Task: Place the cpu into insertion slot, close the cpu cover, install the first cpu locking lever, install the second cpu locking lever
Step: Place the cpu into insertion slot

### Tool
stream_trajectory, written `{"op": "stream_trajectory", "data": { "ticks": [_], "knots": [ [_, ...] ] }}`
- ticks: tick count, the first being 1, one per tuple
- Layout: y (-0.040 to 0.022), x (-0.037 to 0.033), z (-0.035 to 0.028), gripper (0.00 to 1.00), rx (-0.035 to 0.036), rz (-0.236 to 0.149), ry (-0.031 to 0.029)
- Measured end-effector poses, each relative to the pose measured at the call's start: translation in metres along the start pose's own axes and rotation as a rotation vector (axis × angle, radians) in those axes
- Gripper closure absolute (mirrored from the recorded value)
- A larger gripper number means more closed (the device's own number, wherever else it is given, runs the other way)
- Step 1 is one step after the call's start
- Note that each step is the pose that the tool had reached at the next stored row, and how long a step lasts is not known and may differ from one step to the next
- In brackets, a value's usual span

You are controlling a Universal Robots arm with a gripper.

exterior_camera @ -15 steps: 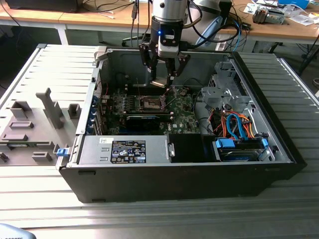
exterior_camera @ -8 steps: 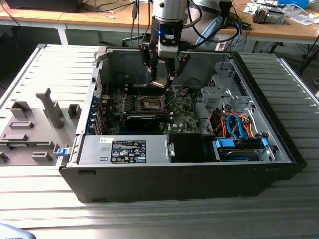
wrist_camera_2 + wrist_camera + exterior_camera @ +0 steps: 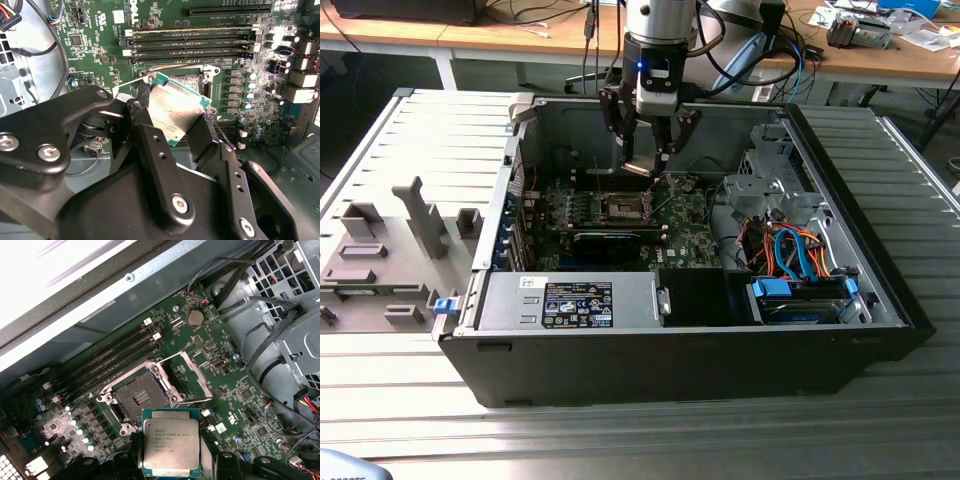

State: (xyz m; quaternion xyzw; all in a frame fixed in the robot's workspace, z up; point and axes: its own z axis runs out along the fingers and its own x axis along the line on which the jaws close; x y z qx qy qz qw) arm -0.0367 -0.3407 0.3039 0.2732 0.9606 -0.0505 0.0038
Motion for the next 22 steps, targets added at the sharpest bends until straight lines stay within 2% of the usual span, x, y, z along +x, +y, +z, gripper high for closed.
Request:
{"op": "stream_trajectory", "data": {
  "ticks": [22],
  "knots": [
    [0.0000, 0.0000, 0.0000, 0.45, 0.0076, 0.012, -0.0033]
  ]
}}
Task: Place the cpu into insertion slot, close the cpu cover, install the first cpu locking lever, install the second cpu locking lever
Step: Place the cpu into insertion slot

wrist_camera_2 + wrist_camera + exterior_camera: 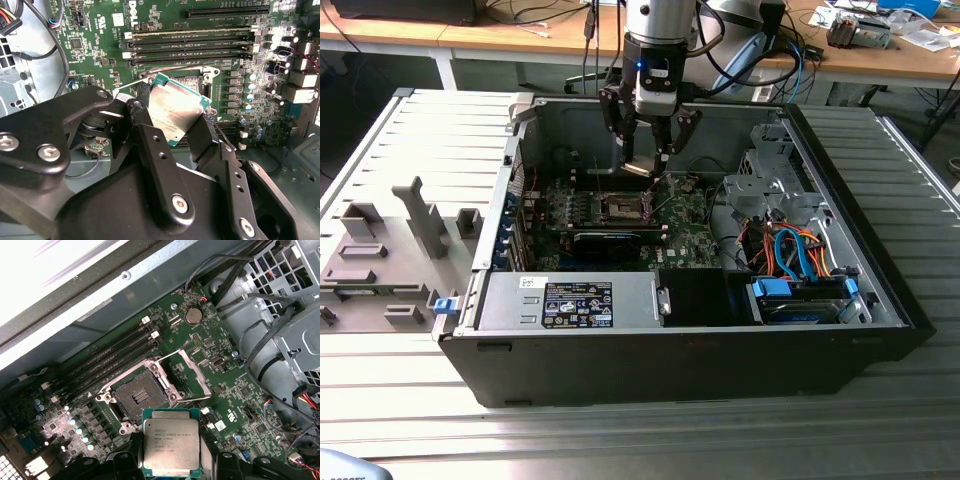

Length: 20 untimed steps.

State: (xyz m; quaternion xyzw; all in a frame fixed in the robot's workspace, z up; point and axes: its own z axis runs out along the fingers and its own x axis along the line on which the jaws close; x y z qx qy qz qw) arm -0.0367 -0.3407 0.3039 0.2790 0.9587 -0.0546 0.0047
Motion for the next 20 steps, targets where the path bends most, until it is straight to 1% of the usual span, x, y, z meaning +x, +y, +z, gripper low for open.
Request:
{"op": "stream_trajectory", "data": {
  "ticks": [7, 15, 16, 18, 19, 20],
  "knots": [
    [0.0000, 0.0000, 0.0000, 0.45, 0.0024, 0.005, -0.0009],
    [0.0000, 0.0000, 0.0000, 0.45, 0.0031, 0.013, -0.0003],
    [0.0001, 0.0000, 0.0001, 0.45, -0.0020, 0.013, 0.0029],
    [-0.0002, -0.0001, 0.0000, 0.45, -0.0328, 0.014, 0.0231],
    [-0.0003, -0.0001, 0.0000, 0.45, -0.0522, 0.014, 0.0357],
    [-0.0004, -0.0002, 0.0001, 0.45, -0.0629, 0.014, 0.0426]
  ]
}}
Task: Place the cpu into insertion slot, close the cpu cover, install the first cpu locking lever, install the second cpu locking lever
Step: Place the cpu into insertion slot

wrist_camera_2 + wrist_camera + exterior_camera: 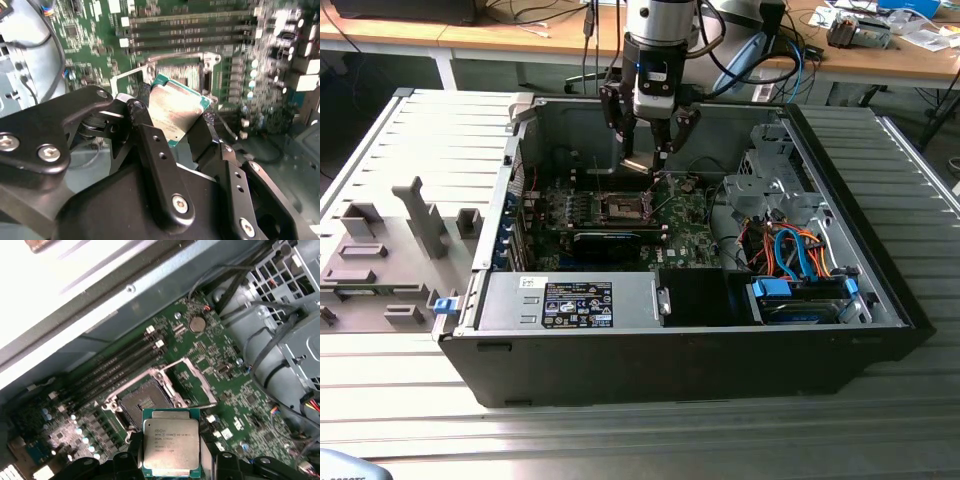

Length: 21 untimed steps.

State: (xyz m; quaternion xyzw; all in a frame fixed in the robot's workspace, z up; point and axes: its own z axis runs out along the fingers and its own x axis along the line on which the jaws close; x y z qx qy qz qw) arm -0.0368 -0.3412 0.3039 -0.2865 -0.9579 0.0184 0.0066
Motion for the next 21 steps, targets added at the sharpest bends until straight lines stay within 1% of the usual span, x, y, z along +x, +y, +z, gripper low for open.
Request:
{"op": "stream_trajectory", "data": {
  "ticks": [1, 2, 3, 4, 7, 21],
  "knots": [
    [-0.0002, -0.0001, 0.0000, 0.45, -0.0104, 0.000, 0.0068],
    [-0.0004, -0.0003, 0.0000, 0.45, -0.0177, 0.000, 0.0117],
    [-0.0008, -0.0005, 0.0000, 0.45, -0.0228, -0.001, 0.0150],
    [-0.0010, -0.0006, 0.0000, 0.45, -0.0243, -0.002, 0.0159],
    [-0.0011, -0.0008, 0.0001, 0.45, -0.0253, -0.010, 0.0164],
    [-0.0012, -0.0008, 0.0000, 0.45, -0.0251, -0.011, 0.0164]
  ]
}}
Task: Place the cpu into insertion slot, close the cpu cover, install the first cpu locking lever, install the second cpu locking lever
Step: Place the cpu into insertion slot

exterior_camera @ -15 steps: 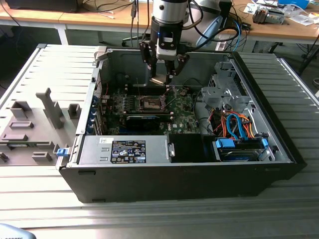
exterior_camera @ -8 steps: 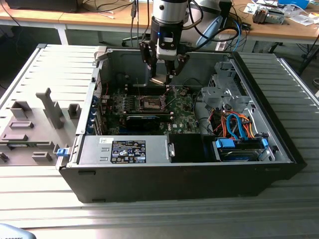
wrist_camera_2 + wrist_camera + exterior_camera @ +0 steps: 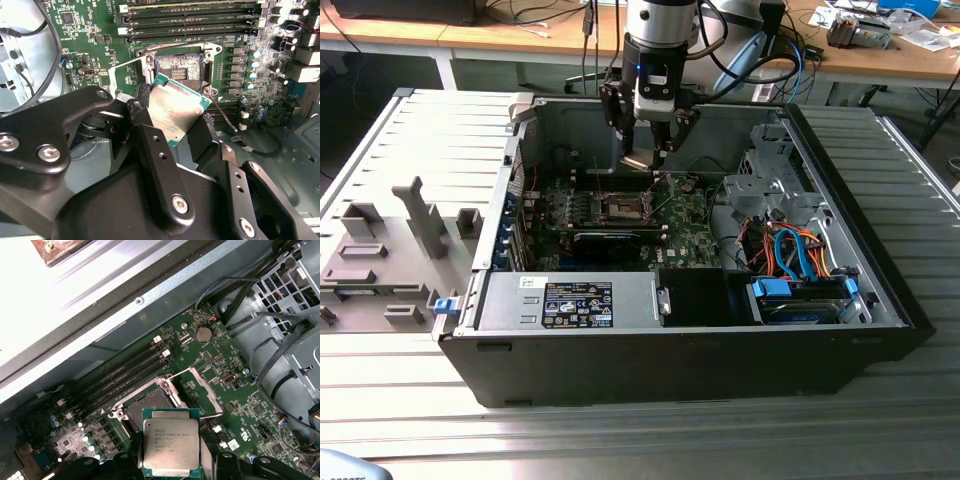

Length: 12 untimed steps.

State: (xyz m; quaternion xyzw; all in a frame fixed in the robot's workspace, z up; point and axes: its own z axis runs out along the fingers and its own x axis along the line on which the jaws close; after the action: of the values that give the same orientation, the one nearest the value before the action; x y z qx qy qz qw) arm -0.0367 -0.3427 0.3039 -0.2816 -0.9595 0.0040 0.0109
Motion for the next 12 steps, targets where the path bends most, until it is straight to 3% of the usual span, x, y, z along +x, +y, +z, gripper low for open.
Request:
{"op": "stream_trajectory", "data": {
  "ticks": [12],
  "knots": [
    [0.0000, 0.0000, 0.0000, 0.45, -0.0007, 0.034, 0.0004]
  ]
}}
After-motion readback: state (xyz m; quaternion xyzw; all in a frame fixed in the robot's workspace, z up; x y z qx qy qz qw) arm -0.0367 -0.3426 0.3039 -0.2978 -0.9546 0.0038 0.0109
